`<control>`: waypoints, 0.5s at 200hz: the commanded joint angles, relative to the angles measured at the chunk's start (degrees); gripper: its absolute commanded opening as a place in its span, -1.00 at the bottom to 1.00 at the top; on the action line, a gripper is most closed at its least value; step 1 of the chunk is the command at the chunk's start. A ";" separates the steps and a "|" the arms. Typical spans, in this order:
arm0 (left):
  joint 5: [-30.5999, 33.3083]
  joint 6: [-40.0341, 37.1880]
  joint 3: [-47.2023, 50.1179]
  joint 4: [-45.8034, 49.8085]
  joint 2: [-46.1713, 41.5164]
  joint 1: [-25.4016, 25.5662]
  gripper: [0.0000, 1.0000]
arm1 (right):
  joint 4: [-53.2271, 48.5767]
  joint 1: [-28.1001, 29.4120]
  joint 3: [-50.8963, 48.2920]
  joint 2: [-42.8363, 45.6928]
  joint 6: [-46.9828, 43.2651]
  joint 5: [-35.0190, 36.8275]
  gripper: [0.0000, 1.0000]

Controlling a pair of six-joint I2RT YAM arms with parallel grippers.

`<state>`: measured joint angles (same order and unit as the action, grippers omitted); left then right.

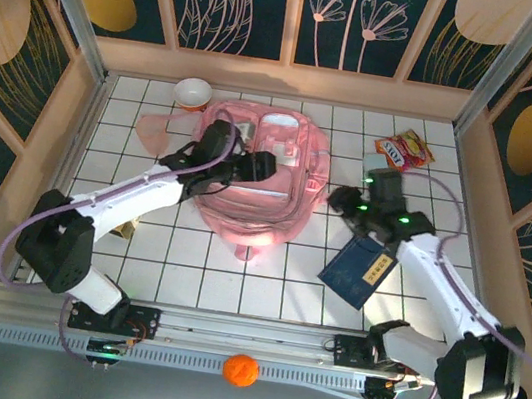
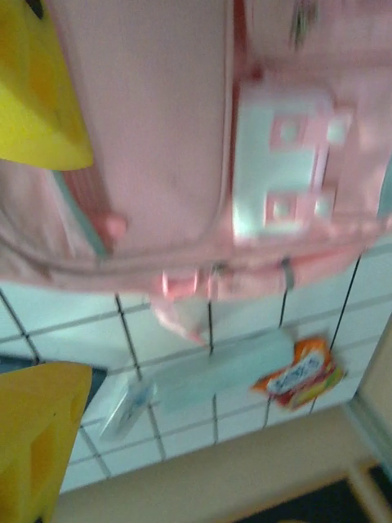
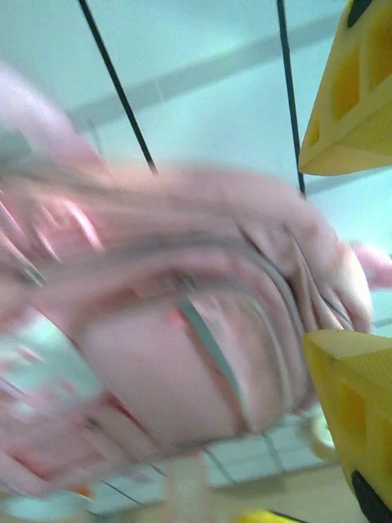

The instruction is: Pack the student bag

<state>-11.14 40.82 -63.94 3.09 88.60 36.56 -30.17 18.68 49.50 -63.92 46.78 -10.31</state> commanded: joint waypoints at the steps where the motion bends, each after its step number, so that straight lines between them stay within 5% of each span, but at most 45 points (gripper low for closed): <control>1: -6.44 1.84 -3.64 -2.70 6.17 5.06 0.24 | -15.78 -13.21 -4.61 5.31 -4.87 1.61 0.07; 32: -9.71 1.76 -11.24 -2.81 16.57 11.39 0.12 | -12.70 -28.65 -15.51 11.05 -5.79 -5.55 0.07; 100: -16.75 0.71 -24.31 1.27 31.62 15.53 0.12 | -2.17 -30.55 -27.62 10.40 0.11 -3.85 0.06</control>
<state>-23.46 42.04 -84.29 1.93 117.91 52.14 -36.07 -11.70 23.57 -52.84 45.30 -14.57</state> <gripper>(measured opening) 0.559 0.538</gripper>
